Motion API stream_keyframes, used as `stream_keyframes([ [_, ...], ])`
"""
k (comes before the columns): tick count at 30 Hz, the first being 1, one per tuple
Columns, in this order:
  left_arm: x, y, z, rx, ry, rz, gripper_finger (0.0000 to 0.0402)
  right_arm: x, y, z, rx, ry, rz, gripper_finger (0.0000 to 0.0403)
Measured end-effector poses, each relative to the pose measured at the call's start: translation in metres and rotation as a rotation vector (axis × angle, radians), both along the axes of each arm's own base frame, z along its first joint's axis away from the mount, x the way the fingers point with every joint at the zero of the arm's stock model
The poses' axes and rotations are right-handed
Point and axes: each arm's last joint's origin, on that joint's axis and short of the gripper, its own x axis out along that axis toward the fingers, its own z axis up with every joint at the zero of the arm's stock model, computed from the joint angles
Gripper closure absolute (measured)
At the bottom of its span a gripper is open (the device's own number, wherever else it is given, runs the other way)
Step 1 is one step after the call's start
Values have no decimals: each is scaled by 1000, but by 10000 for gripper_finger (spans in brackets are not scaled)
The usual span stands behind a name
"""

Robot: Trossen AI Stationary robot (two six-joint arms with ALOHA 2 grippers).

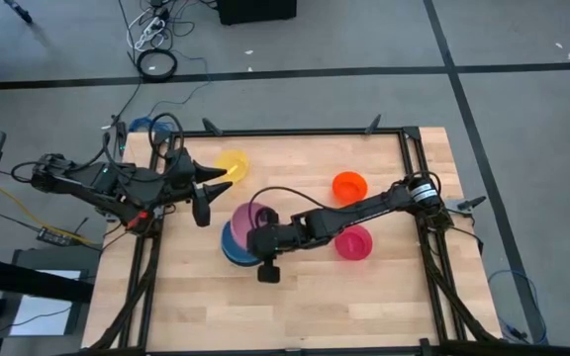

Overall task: Nest bowls inside each other
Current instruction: Stack the pink bowl on top of the blue bowl, then stack the orange bowl on top of the pink bowl

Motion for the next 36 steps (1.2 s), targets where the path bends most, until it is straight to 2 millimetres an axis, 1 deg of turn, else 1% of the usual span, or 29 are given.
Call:
stream_keyframes([
  [3,0,0,0,2,1,-1,225,1,1,1,22,-17,18,364],
  [8,0,0,0,2,1,-1,225,1,1,2,67,-14,8,305],
  [13,0,0,0,3,2,-1,225,0,-2,3,17,-12,-16,263],
  [15,0,0,0,4,4,-2,225,-1,-3,8,1,-32,-40,255],
  [19,0,0,-1,6,9,-3,225,0,-2,14,35,-74,-47,251],
  [21,0,0,-1,6,9,-3,225,-1,-1,12,22,-55,-52,252],
  [23,0,0,-1,6,9,-3,225,-6,-3,8,-40,2,-100,256],
  [25,0,0,-1,7,11,-3,225,-16,-12,7,-141,83,-186,260],
  [27,0,0,-1,7,14,-3,225,-27,-26,8,-249,164,-298,265],
  [30,0,0,-1,8,16,-3,225,-45,-46,8,-374,310,-410,270],
  [33,0,0,-2,8,19,-2,225,-64,-64,14,-442,432,-513,271],
  [36,-1,0,-4,3,37,1,225,-85,-85,23,-451,537,-635,267],
])
